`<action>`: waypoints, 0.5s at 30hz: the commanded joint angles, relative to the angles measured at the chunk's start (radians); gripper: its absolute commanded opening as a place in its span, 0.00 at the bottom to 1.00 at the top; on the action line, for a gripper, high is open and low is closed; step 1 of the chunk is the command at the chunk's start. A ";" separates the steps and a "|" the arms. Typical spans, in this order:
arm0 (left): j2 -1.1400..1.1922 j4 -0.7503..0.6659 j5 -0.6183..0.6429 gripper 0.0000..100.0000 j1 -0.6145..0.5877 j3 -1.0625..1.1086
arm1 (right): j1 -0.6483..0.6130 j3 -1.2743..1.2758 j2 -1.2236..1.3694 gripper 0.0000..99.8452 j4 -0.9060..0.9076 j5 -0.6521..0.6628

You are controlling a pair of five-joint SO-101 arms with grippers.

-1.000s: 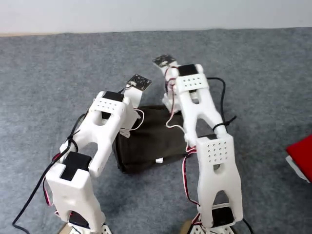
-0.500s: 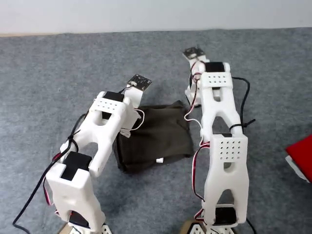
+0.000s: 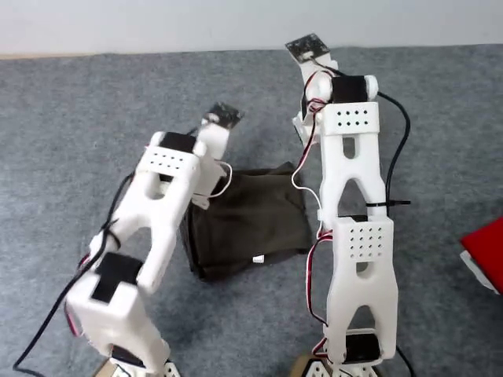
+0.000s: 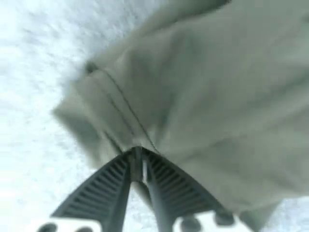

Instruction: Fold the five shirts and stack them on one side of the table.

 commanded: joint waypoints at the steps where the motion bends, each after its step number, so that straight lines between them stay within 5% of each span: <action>1: -0.175 0.021 0.028 0.00 -0.008 -0.036 | -0.013 -0.055 -0.021 0.01 0.042 0.002; 7: -0.351 0.061 0.086 0.00 -0.086 -0.035 | -0.018 -0.048 -0.068 0.01 0.044 -0.037; 15: -0.488 0.084 0.086 0.00 -0.440 -0.035 | -0.076 0.112 -0.214 0.01 0.045 -0.044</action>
